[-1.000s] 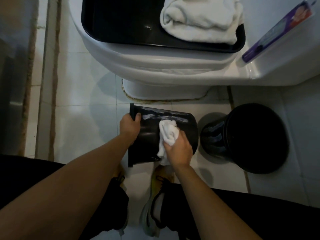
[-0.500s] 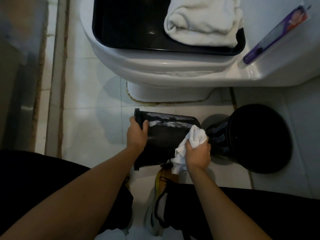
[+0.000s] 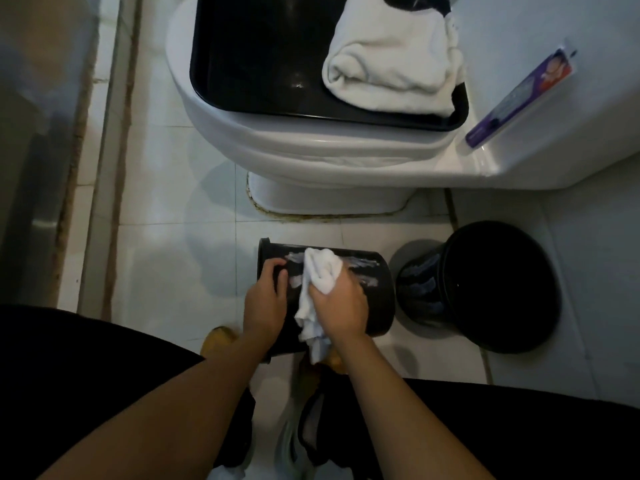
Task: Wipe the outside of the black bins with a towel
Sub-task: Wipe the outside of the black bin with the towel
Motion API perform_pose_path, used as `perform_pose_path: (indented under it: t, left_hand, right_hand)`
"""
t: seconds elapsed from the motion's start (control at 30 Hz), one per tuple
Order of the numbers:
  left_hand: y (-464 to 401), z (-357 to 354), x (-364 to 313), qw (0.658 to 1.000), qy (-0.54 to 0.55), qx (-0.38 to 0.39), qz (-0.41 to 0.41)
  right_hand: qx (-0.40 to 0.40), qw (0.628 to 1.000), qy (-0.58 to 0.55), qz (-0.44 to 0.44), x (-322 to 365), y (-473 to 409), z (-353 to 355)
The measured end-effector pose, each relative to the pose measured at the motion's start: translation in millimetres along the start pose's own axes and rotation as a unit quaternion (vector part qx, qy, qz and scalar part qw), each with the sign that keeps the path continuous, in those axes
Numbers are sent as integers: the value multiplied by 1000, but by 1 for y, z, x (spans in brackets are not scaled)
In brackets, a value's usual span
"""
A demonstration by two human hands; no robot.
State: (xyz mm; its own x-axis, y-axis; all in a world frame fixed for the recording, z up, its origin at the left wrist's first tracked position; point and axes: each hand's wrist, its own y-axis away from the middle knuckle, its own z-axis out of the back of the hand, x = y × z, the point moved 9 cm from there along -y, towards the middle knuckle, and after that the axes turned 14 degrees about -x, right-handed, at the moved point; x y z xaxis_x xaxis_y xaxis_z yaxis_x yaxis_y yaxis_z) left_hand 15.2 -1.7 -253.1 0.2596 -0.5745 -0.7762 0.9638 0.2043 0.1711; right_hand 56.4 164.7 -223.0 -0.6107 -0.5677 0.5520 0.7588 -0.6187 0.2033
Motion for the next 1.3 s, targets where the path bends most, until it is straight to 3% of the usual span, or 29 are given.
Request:
perform_pose_path:
  t: [0.17,0.27,0.5,0.7,1.03,1.1,1.2,1.3]
  left_hand:
    - [0,-4,4,1000,25,5,-2]
    - [-22,-5,0,998,51,-9,37]
    - [-23,-3,2,998,25,-55,33]
    - [-14,-4,10,998,14,-55,40]
    - [-20,-7,18,997,33,-27,67]
    - [-23,-6,15,998,12,-35,46]
    - [-22,-6,15,998,-3,-42,46]
    - [-24,-7,16,998,12,-33,52]
  right_hand:
    - [1,1000,15,-6,4,9,-8]
    - [9,1000,15,-7,1,12,-6]
    - [15,997,78,-15,0,20,1]
    - [-18,986,159,41,21,4,-3]
    - [87,969,129,194,28,25,-30]
    - [62,976,139,155,26,5,-30]
    - [25,990,136,0,23,-29,-23]
    - [42,984,163,66,39,-13,-31]
